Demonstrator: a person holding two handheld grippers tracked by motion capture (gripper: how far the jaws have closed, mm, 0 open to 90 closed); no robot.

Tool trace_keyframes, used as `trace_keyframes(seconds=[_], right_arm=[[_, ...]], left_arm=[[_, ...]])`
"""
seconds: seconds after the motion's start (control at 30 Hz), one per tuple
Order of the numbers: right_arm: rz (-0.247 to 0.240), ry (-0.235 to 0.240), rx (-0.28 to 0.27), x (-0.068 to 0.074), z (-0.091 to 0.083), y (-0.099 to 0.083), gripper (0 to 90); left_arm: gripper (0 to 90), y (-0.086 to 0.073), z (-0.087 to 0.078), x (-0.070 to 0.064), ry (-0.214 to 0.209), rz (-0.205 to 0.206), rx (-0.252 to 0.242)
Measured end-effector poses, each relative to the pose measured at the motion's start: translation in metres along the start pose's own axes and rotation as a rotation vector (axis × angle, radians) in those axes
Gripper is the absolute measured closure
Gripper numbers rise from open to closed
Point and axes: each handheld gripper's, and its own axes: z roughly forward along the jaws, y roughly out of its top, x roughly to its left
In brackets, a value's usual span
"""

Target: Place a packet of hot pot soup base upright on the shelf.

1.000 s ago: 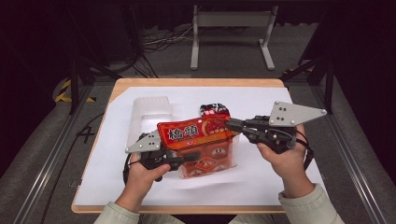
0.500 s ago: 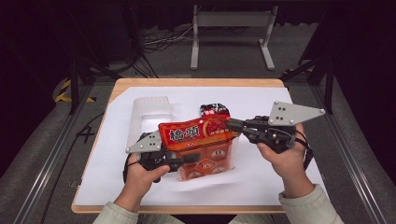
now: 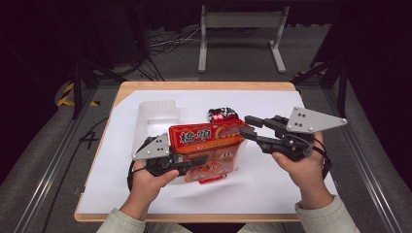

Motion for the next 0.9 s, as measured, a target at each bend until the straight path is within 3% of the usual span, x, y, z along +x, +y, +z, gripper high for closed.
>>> trace_keyframes(seconds=[0.2, 0.37, 0.6, 0.77, 0.9], right_arm=[[0.040, -0.071, -0.030, -0.009, -0.018, -0.019, 46.7], [0.062, -0.128, 0.008, -0.020, -0.021, -0.037, 42.9], [0.066, -0.159, 0.078, -0.027, -0.018, -0.057, 45.4], [0.121, -0.170, 0.110, -0.036, -0.019, -0.084, 49.1], [0.162, -0.188, 0.141, -0.045, -0.023, -0.101, 51.0]], left_arm=[[71.5, 0.003, 0.001, 0.010, 0.032, -0.015, 0.002], [71.5, 0.013, -0.004, 0.015, 0.037, -0.009, -0.026], [71.5, 0.026, -0.008, 0.021, 0.062, -0.002, -0.047], [71.4, 0.036, -0.017, 0.030, 0.115, -0.015, -0.046], [71.5, 0.040, -0.023, 0.039, 0.129, -0.023, -0.073]])
